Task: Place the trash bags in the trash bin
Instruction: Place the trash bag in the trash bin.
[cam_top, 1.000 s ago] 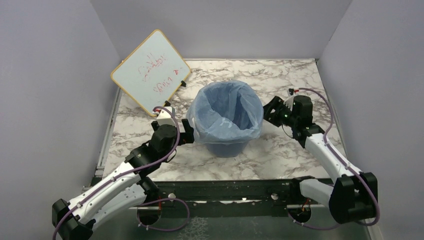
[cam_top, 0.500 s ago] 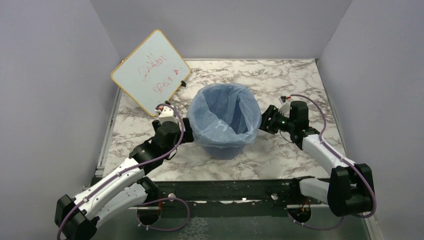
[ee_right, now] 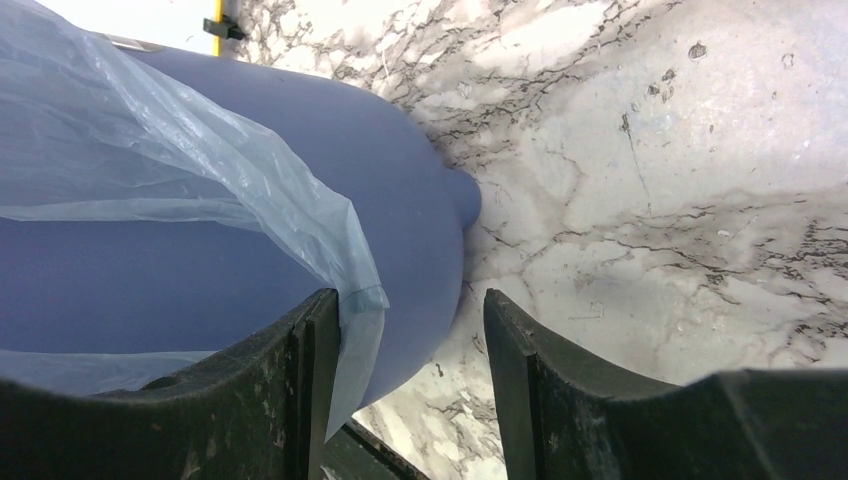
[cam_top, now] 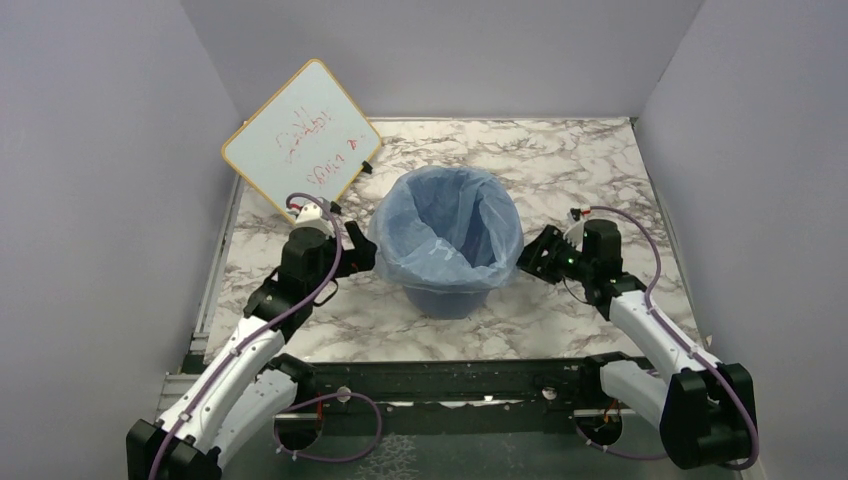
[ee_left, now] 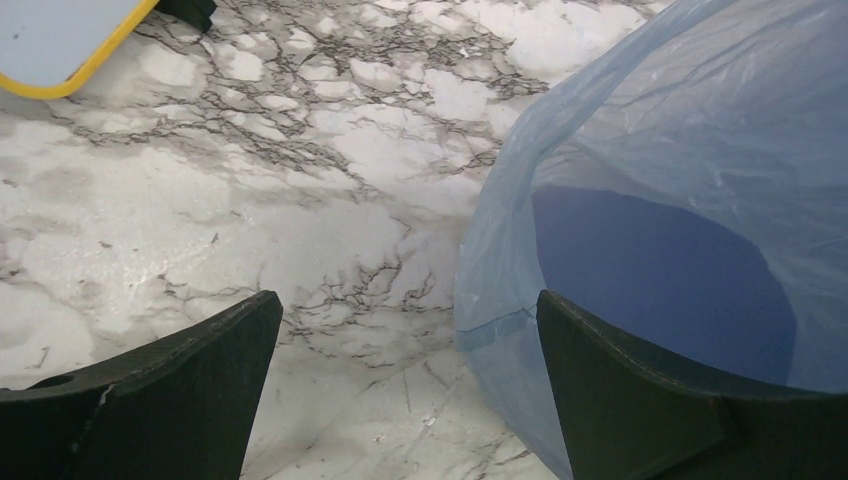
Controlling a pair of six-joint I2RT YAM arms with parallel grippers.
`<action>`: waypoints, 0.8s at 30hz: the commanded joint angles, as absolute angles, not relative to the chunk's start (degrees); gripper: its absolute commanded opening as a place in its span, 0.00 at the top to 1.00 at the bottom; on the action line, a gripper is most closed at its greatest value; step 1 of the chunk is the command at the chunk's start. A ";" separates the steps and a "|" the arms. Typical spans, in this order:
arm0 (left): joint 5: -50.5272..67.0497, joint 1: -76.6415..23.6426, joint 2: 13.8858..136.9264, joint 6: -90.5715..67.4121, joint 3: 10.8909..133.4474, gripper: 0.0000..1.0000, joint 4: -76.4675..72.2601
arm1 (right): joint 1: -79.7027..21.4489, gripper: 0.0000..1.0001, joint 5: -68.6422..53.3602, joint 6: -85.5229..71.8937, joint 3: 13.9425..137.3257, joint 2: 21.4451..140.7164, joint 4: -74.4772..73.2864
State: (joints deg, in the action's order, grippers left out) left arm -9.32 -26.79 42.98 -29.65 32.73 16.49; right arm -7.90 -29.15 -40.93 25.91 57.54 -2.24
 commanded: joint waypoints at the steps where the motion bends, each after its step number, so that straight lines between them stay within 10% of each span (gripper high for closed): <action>1: 6.45 -21.17 43.69 -31.58 33.80 0.01 10.82 | -8.00 0.41 -28.98 -41.39 27.26 58.46 -2.75; 24: 30.40 -17.87 64.92 -34.76 26.11 0.23 -13.14 | -8.07 0.38 -24.78 -40.63 24.09 59.30 -7.62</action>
